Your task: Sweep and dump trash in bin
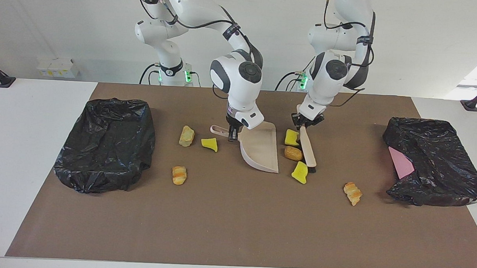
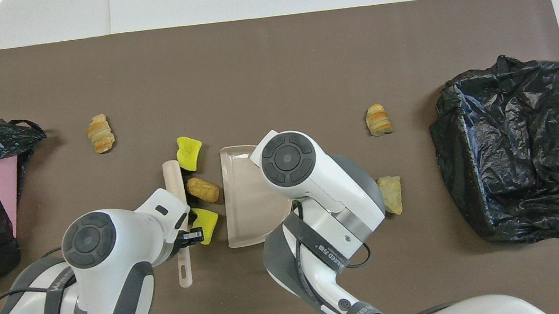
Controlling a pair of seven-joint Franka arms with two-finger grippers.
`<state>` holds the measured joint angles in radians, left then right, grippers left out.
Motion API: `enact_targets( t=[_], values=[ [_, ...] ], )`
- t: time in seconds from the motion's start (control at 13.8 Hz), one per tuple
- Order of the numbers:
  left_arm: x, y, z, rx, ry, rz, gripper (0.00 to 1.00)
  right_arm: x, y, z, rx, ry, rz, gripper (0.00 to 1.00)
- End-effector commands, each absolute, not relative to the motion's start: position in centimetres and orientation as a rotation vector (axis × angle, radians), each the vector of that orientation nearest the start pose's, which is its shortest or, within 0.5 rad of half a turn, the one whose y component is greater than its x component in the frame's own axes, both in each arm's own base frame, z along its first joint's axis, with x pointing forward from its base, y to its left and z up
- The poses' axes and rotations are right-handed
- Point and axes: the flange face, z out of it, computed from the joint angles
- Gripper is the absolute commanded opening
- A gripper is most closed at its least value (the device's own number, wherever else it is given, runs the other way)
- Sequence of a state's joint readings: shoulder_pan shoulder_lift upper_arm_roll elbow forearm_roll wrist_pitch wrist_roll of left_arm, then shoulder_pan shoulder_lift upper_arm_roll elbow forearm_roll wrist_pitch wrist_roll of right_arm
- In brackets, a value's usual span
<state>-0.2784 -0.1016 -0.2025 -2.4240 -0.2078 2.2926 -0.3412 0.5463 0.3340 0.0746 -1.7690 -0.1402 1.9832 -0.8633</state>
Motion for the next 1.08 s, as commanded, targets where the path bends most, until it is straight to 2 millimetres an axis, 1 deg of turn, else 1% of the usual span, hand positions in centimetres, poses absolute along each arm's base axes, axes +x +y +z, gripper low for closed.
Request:
enact_targets(
  t=[0.0,0.07,0.14,0.22,0.29,0.36,0.43,0.58,0.72,0.87,1.01],
  values=[
    [40.4,-27.1,34.7,-3.323,0.118,0.131,0.0,51.3,35.4,36.3,-2.29,-2.275,0.236,0.0],
    [40.3,-28.3,35.4,-3.343,0.134,0.121,0.0,51.2,35.4,36.2,-2.29,-2.274,0.238,0.0],
    [40.9,-29.2,36.6,-3.372,0.129,0.099,0.0,51.2,35.4,36.2,-2.29,-2.274,0.238,0.0],
    [41.5,-29.8,37.1,-3.384,0.13,0.097,0.0,51.2,35.4,36.2,-2.292,-2.273,0.238,0.0],
    [42.2,-29.7,38.2,-3.397,0.11,0.072,0.0,51.2,35.4,36.2,-2.297,-2.268,0.238,0.0],
    [42.6,-29.2,38.9,-3.404,0.087,0.052,0.0,51.2,35.4,36.3,-2.31,-2.256,0.237,0.0],
    [43.3,-28.2,39.7,-3.409,0.053,0.024,0.0,51.2,35.4,36.3,-2.312,-2.254,0.237,0.0],
    [45.3,-24.9,40.4,-3.396,-0.031,0.035,0.0,51.1,35.6,36.3,-2.311,-2.256,0.236,0.0],
    [47.7,-21.3,41.0,-3.332,-0.065,-0.011,0.0,51.1,35.5,36.3,-2.316,-2.251,0.239,0.0],
    [49.5,-17.1,40.9,-3.268,-0.12,-0.041,0.0,51.1,35.5,36.3,-2.316,-2.251,0.239,0.0],
    [51.8,-12.7,41.0,-3.181,-0.115,-0.033,0.0,51.1,35.5,36.3,-2.318,-2.249,0.239,0.0]
  ],
)
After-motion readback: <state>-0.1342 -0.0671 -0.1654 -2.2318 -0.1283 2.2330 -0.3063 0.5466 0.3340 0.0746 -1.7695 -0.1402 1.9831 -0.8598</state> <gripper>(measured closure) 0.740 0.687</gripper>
